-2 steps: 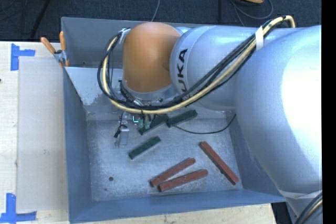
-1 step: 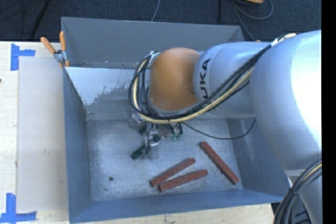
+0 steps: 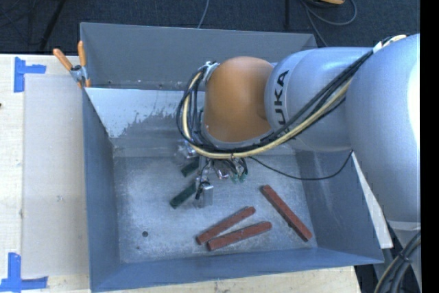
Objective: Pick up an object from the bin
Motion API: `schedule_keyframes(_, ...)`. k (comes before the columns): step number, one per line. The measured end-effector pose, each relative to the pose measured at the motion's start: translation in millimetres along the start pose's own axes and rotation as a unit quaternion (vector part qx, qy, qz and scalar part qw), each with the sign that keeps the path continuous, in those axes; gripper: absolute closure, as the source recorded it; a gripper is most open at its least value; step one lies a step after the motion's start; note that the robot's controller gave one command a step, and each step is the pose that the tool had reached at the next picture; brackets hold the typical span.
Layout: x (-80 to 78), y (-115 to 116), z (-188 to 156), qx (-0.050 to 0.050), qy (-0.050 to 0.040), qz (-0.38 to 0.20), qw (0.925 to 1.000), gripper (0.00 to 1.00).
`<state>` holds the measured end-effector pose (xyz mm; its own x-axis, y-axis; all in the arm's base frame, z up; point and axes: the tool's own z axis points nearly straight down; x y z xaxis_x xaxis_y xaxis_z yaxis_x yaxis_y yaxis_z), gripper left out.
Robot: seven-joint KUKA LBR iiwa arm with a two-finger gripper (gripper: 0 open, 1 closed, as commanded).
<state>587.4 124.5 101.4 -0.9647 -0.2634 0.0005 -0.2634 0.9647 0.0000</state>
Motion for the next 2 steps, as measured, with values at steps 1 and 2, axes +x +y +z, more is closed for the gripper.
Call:
schedule_keyframes(1, 8.4, -6.6, 2.0, 0.0, 0.0008, -0.028, 0.9996, 0.0)
schedule_keyframes(2, -1.5, -0.9, 32.8, 0.0, 0.0011, -0.099, 0.9951, 0.0)
